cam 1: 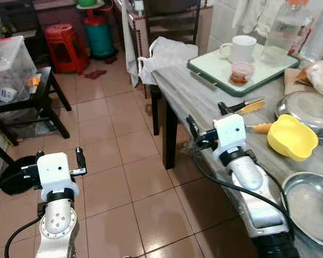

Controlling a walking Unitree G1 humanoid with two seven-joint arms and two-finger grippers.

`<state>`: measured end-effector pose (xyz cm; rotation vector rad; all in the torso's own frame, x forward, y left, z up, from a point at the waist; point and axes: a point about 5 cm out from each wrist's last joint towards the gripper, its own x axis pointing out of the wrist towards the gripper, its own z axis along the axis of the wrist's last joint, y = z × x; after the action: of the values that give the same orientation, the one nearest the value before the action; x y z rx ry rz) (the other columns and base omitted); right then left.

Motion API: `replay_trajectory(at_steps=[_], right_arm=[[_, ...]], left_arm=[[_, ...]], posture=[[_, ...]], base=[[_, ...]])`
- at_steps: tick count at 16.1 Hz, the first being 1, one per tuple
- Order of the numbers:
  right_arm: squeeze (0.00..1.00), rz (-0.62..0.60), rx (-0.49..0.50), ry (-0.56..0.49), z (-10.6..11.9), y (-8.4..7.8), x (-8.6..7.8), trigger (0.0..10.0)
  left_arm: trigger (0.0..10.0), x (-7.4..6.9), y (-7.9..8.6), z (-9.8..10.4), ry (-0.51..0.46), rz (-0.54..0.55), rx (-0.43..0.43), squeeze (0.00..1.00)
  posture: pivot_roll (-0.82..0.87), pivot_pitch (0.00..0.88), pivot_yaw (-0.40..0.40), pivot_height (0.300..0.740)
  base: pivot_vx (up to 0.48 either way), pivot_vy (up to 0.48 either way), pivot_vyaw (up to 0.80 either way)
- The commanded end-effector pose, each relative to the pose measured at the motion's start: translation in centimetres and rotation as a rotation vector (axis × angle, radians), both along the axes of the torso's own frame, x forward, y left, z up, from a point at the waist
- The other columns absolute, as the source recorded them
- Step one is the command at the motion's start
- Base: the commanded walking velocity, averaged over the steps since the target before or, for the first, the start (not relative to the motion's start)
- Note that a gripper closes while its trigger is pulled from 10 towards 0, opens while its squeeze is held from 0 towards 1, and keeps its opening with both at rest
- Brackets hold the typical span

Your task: Setting the table

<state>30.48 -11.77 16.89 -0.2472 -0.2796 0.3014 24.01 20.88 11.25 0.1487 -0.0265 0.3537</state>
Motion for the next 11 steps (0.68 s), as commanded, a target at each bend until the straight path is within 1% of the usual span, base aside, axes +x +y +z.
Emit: replay_trajectory(at_steps=[1, 11], right_arm=[[0.0, -0.001, -0.001, -0.001, 0.05, -0.06, 0.13, 10.0], [0.0, -0.01, 0.001, 0.003, -0.21, 0.03, 0.25, 10.0]], left_arm=[[10.0, 0.01, 0.25, -0.3, 0.017, 0.009, 0.014, 0.0], [10.0, 0.13, 0.17, -0.47, 0.03, -0.006, 0.008, 0.0]], posture=[[-0.08, 0.091, 0.041, 0.74], [-0.08, 0.089, 0.048, 0.74]], base=[[0.0, 0.0, 0.0], [0.0, 0.48, 0.0]])
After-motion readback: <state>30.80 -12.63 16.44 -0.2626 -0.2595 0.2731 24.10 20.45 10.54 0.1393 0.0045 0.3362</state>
